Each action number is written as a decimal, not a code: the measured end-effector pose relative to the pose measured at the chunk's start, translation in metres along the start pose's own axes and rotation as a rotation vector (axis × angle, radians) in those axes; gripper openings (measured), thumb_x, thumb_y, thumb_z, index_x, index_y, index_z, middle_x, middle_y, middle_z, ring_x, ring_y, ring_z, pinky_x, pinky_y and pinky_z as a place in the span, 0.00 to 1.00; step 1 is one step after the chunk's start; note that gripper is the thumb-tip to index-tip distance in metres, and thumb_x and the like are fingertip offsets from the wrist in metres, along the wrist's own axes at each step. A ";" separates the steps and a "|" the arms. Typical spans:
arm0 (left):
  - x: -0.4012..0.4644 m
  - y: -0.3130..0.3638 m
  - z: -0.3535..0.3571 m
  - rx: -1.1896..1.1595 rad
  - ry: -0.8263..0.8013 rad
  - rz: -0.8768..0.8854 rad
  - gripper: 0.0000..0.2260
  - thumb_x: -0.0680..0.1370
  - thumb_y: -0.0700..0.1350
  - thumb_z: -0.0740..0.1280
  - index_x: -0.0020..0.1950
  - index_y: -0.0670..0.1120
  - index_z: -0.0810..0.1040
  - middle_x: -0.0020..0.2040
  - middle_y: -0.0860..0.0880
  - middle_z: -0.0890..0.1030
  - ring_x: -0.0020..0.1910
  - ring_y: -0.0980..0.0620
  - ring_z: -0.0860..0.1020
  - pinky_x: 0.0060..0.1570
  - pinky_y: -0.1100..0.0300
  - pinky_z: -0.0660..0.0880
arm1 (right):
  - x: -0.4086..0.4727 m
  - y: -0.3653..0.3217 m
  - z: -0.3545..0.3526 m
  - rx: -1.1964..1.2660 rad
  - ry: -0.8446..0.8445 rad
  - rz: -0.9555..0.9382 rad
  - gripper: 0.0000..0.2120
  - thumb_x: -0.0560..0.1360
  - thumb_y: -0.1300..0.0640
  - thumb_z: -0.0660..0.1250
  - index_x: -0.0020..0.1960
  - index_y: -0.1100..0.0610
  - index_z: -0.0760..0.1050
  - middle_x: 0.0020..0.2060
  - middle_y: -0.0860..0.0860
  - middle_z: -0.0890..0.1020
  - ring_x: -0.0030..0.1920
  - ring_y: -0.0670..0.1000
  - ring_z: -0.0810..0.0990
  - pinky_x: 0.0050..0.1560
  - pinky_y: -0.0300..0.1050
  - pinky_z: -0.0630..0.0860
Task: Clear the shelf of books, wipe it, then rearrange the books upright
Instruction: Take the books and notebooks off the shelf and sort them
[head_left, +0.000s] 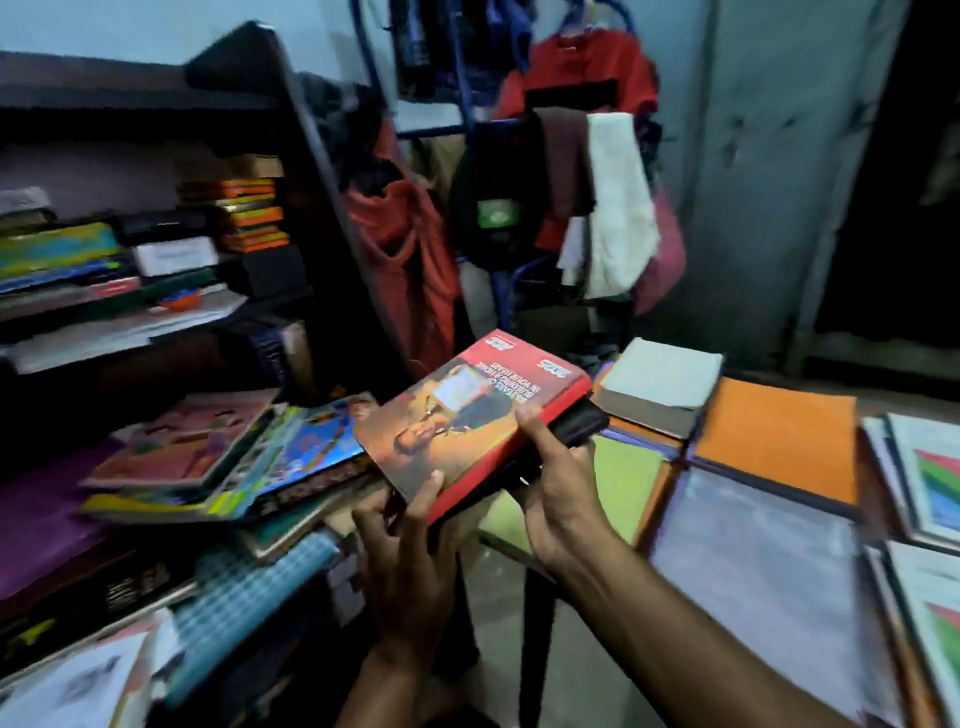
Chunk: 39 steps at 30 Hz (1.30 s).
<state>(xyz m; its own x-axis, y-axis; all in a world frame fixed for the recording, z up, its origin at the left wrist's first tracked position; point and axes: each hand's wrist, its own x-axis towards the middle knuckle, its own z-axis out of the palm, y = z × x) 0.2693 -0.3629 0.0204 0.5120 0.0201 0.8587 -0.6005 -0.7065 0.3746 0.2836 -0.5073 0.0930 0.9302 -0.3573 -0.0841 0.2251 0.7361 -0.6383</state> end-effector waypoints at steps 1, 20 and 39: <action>-0.005 0.022 0.011 -0.010 -0.026 0.018 0.21 0.77 0.51 0.69 0.69 0.54 0.71 0.60 0.39 0.69 0.57 0.39 0.73 0.53 0.50 0.72 | 0.001 -0.013 -0.017 0.008 0.052 -0.019 0.28 0.74 0.58 0.75 0.70 0.56 0.68 0.60 0.57 0.83 0.57 0.58 0.84 0.44 0.52 0.82; -0.067 0.190 0.146 0.072 -0.939 0.399 0.23 0.80 0.67 0.52 0.66 0.57 0.74 0.59 0.52 0.78 0.54 0.46 0.79 0.50 0.52 0.77 | 0.119 -0.280 -0.239 -0.607 0.542 -0.426 0.19 0.79 0.56 0.68 0.67 0.56 0.68 0.58 0.56 0.81 0.56 0.57 0.81 0.57 0.51 0.79; -0.043 0.219 0.143 0.350 -1.120 0.458 0.22 0.80 0.66 0.51 0.65 0.56 0.71 0.62 0.53 0.78 0.58 0.49 0.80 0.50 0.54 0.74 | 0.090 -0.407 -0.386 -1.282 0.801 -0.151 0.31 0.76 0.44 0.72 0.66 0.68 0.73 0.60 0.63 0.79 0.60 0.64 0.78 0.58 0.54 0.76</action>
<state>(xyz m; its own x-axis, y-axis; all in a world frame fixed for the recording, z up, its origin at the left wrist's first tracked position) 0.2039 -0.6193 0.0155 0.6422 -0.7646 0.0542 -0.7535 -0.6427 -0.1384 0.1635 -1.0608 0.0503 0.4290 -0.9005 -0.0707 -0.4881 -0.1653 -0.8570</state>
